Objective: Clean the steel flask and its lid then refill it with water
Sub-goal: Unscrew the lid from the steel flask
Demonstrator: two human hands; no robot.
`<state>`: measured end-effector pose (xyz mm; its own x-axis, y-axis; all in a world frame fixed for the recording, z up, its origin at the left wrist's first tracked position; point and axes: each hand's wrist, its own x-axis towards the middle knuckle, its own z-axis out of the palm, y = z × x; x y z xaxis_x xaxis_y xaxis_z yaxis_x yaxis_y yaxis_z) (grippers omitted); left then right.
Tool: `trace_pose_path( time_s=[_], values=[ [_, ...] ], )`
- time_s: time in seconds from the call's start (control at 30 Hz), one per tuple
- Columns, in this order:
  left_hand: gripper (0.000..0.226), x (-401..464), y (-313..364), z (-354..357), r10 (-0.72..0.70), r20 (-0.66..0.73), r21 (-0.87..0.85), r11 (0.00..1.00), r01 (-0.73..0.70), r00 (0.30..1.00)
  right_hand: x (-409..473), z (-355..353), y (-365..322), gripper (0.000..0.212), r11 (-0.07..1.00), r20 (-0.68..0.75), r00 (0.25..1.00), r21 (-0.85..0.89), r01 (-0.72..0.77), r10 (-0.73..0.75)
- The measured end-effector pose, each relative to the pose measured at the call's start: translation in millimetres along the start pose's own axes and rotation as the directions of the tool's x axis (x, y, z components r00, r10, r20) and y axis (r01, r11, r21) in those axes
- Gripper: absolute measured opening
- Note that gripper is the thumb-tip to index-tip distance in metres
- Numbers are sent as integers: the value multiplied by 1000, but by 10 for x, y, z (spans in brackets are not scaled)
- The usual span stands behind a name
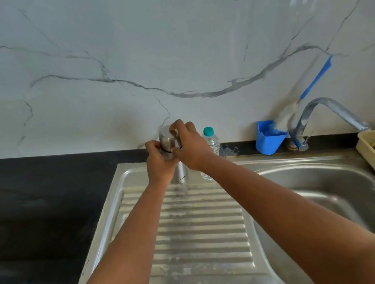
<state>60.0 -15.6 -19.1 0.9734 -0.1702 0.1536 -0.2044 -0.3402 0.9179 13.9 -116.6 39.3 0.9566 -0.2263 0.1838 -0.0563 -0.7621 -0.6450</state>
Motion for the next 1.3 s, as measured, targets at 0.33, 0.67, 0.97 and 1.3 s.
trace_pose_path(
  time_s=[0.33, 0.67, 0.97, 1.3],
  values=[
    [58, -454, 141, -272, 200, 6, 32, 979, -200, 980, -413, -321, -101, 62, 994, -20, 995, -54, 92, -93],
    [58, -1457, 524, -438, 148, 242, -66, 989, -136, 959, -1341, -740, -117, 63, 985, 26, 988, -83, 155, -153],
    [57, -1931, 323, -437, 141, 283, -87, 989, -121, 949, -1832, -641, -4, 65, 977, 61, 983, -114, 181, -175],
    [67, -2029, 119, -367, 130, 268, -139, 986, -95, 955, -1854, -570, 27, 65, 973, 120, 978, -137, 184, -168]
  ],
)
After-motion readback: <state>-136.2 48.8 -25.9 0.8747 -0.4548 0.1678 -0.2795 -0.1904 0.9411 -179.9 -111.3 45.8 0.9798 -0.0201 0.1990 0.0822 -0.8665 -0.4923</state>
